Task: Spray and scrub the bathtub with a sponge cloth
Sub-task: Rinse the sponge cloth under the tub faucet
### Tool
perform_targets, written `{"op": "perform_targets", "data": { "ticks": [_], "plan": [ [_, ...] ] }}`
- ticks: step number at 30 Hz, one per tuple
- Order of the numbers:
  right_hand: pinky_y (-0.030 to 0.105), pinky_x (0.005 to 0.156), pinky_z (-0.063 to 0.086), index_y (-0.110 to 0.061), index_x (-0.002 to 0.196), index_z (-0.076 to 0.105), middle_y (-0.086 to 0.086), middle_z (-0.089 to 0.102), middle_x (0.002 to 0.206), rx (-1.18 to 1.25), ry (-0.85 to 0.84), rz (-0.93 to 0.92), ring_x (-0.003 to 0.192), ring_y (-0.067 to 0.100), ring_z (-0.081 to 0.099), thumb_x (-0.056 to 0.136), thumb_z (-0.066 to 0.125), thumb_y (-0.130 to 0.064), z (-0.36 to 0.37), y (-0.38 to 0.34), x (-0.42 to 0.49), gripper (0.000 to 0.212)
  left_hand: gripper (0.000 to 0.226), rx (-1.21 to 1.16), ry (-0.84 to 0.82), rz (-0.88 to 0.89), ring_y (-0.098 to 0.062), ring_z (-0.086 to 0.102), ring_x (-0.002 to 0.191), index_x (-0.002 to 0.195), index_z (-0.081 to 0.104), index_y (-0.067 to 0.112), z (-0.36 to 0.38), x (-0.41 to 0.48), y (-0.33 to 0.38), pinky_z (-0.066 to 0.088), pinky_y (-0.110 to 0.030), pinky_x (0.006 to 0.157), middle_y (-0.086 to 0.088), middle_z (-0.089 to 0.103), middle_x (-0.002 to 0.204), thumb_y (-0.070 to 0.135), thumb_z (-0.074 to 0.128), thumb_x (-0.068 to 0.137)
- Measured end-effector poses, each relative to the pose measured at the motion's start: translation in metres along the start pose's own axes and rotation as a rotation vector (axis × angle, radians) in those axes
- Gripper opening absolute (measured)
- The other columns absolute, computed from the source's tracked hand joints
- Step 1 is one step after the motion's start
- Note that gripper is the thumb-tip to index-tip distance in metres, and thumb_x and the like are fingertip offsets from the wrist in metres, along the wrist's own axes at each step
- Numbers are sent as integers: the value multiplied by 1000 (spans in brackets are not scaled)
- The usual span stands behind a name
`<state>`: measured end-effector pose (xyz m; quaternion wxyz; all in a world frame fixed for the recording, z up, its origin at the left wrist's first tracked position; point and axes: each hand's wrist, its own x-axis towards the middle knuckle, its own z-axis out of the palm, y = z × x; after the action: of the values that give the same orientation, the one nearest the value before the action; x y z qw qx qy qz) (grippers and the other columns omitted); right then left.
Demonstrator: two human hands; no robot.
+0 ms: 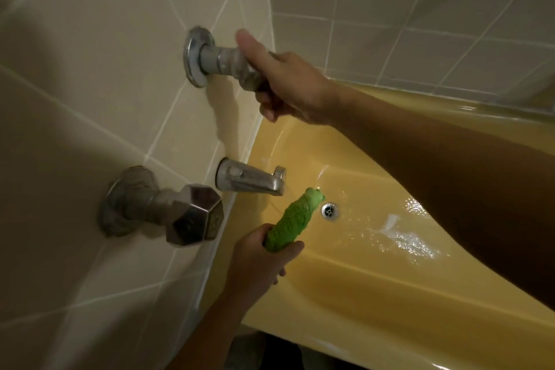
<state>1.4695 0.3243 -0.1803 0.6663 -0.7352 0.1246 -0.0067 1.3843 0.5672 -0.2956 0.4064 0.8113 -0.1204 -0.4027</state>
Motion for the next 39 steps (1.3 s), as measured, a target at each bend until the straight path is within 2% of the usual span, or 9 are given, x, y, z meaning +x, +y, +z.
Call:
{"op": "perform_targets", "data": {
  "ticks": [3, 6, 9, 13, 17, 24, 30, 35, 39],
  "plan": [
    [27, 57, 47, -9, 101, 53, 2, 51, 68, 204, -143, 332, 58, 15, 51, 95, 33, -79, -6, -13, -3, 74, 22, 1, 7, -2, -13, 54, 43, 82, 68, 17, 3, -2, -2, 45, -26, 46, -6, 64, 56, 31, 85, 85],
    [26, 56, 55, -6, 108, 61, 5, 70, 90, -254, 140, 83, 68, 17, 68, 100, 37, -71, 1, -16, -3, 70, 22, -8, 18, -4, -12, 54, 42, 79, 67, 18, 5, -3, -1, 45, -25, 46, -6, 64, 55, 30, 84, 85],
    [18, 58, 43, -15, 115, 58, -3, 60, 90, -687, 369, -370, 71, 7, 55, 98, 51, -63, 16, 0, 4, 51, 23, -7, 22, 4, -14, 54, 42, 77, 66, 19, 4, -4, 1, 45, -26, 46, -7, 65, 55, 30, 84, 85],
    [42, 55, 49, -8, 98, 61, 6, 59, 70, -569, 545, -343, 57, 15, 50, 97, 51, -42, 28, 5, 21, 36, 25, 1, 52, 7, -14, 54, 41, 75, 66, 17, 0, -3, 8, 45, -24, 45, -11, 67, 57, 30, 84, 85],
    [42, 58, 55, -7, 93, 64, 5, 62, 68, -429, 627, -264, 61, 18, 59, 96, 51, -31, 38, -2, 22, 27, 25, 6, 51, 10, -17, 55, 43, 74, 67, 19, -5, -2, 8, 47, -27, 46, -10, 67, 57, 32, 84, 85],
    [39, 63, 59, -11, 92, 63, 1, 62, 73, -428, 635, -129, 66, 17, 62, 100, 50, -29, 41, -15, 21, 24, 24, 40, 22, 13, -16, 55, 42, 75, 67, 19, -9, -4, 10, 47, -27, 47, -6, 66, 55, 35, 83, 86],
    [35, 68, 45, -11, 132, 54, 9, 68, 106, -677, 414, -102, 88, 24, 62, 107, 44, -42, 29, -26, -27, 41, 31, 109, -94, 16, -18, 58, 45, 74, 66, 16, -2, -5, 36, 48, -32, 50, -7, 67, 57, 41, 83, 83],
    [37, 88, 54, -19, 126, 66, 2, 73, 120, -828, 426, 243, 106, 25, 66, 103, 55, -40, -35, 23, -153, 33, 24, 153, -155, 80, -14, 61, 49, 85, 69, 15, 27, -13, 79, 48, -29, 46, -4, 70, 64, 35, 83, 87],
    [44, 77, 63, -9, 111, 71, 10, 74, 107, -313, 676, 650, 92, 32, 73, 101, 58, -36, -78, 66, -275, 31, 21, 294, -194, 295, -18, 64, 52, 84, 69, 27, 63, -40, 109, 54, -40, 54, -3, 69, 62, 44, 82, 85]
  ]
}}
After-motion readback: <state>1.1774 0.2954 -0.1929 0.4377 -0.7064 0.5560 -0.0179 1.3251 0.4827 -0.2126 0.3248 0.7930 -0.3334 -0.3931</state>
